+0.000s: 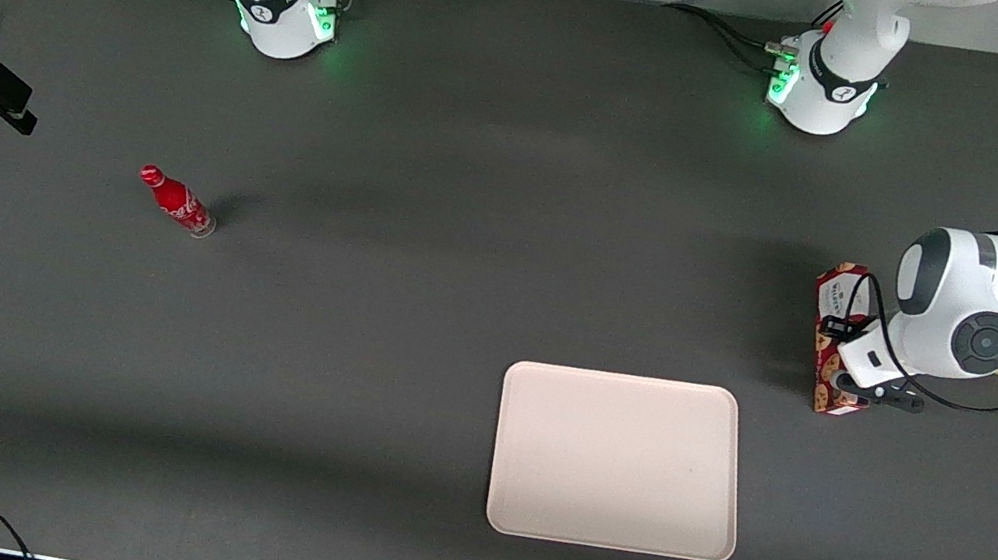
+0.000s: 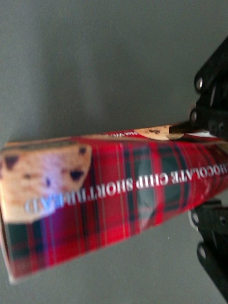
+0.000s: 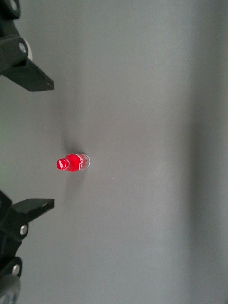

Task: Place red cookie box on tray
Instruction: 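Close the left gripper on the end of the shortbread box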

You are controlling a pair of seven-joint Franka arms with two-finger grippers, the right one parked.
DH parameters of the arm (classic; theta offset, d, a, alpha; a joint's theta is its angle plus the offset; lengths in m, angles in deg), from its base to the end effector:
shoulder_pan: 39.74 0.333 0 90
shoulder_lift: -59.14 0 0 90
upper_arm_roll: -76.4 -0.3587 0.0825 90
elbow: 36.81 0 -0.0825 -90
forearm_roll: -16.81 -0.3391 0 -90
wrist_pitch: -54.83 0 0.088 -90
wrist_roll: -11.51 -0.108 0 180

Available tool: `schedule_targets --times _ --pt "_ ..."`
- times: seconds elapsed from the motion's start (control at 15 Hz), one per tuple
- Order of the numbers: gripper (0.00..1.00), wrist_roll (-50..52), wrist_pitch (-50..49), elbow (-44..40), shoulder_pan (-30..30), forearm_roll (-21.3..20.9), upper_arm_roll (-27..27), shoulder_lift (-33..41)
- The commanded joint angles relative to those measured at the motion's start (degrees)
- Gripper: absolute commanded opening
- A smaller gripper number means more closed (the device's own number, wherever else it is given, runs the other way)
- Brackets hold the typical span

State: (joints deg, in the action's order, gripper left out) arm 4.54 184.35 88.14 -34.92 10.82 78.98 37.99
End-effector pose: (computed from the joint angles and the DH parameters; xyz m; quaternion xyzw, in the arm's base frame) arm 0.5171 0.0237 0.2739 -0.9861 0.0791 0.1452 0.0152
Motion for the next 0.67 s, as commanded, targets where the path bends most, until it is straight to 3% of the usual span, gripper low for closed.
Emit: schedule_targets --times 0.0,0.13,0.27,0.6 --pt "0.00 -0.7 0.2 0.4 -0.1 -0.7 -0.7 1.5" --pt "0.00 0.1 -1.2 -0.8 -0.2 -0.7 -0.7 2.2" --pt "0.00 0.3 -9.2 -6.6 -0.2 0.0 -0.5 2.9" --pt "0.00 6.2 -33.1 -32.7 -0.6 4.0 2.1 2.5"
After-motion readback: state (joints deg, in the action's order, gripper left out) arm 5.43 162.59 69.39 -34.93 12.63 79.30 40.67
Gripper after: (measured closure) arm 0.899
